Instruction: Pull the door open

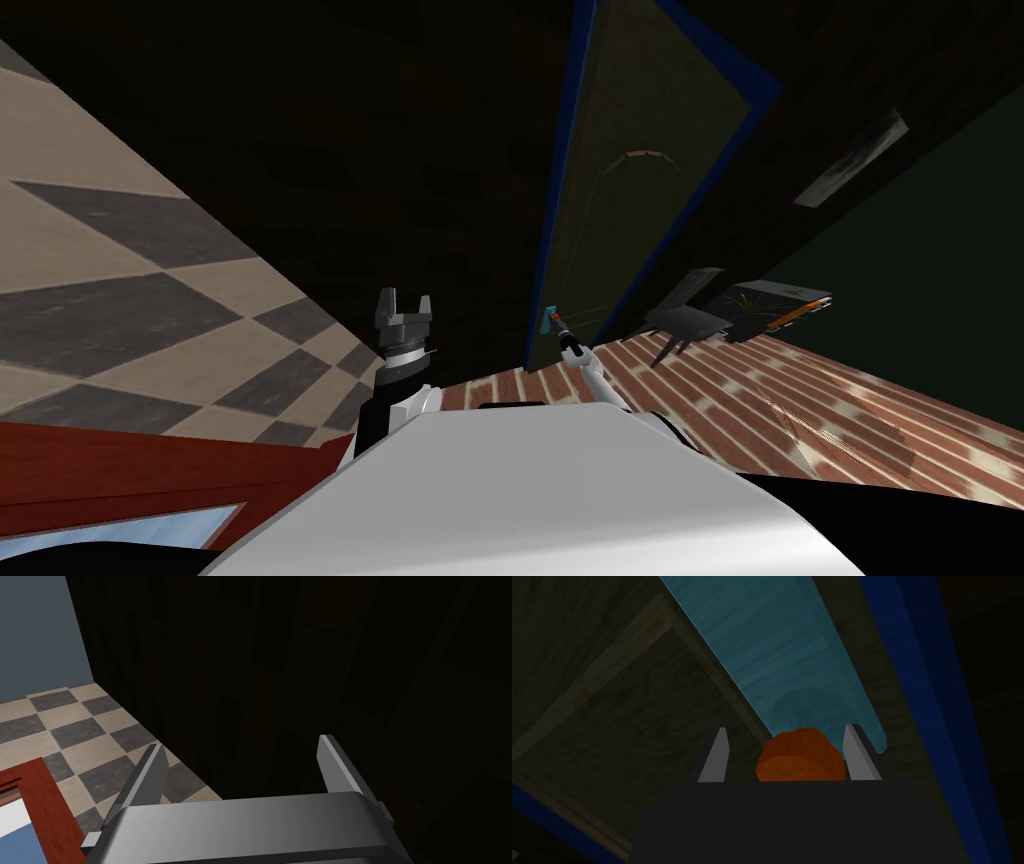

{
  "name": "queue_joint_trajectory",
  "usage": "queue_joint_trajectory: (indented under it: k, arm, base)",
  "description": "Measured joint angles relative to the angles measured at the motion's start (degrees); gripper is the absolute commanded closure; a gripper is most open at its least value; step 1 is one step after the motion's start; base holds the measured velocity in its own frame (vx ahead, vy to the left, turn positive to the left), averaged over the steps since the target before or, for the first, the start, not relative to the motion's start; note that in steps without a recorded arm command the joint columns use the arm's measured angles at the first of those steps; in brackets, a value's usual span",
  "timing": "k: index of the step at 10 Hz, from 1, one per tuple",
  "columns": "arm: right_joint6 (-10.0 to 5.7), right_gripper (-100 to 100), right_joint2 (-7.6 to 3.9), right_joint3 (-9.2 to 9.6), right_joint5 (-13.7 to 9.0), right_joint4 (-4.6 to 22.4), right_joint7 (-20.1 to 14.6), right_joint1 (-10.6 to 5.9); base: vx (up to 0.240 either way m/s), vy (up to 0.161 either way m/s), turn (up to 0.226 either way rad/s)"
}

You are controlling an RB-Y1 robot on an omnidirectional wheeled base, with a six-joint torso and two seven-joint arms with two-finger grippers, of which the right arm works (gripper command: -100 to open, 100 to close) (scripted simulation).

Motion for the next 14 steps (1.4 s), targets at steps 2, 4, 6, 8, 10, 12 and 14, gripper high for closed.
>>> queue_joint_trajectory:
  k: [2,4,6,8,10,12,14]
  arm:
    - [-0.76,100,0.17,-0.11,-1.0,1.3,-2.2,-0.54]
    - [-1.42,100,0.23,-0.24,-2.2,3.0,-4.8,-1.4]
    - [-1.41,100,0.15,-0.08,-2.9,2.4,-6.9,-1.06]
    - [-0.52,100,-0.04,0.29,-4.3,0.1,-10.1,0.0]
    - [-1.09,100,0.1,0.27,-5.2,0.8,-12.5,-0.25]
    - [-2.59,100,0.26,-0.03,-6.3,3.5,-14.8,-1.81]
    - [-1.54,100,-0.14,0.45,-7.0,1.6,-16.8,-0.94]
  base:
    - [-0.058,-0.089,0.133]
    - [-0.046,-0.056,0.116]
    - [-0.058,-0.053,0.121]
    - [-0.053,-0.049,0.119]
    - [-0.051,-0.059,0.13]
    - [-0.048,-0.035,0.04]
    - [-0.043,-0.037,0.127]
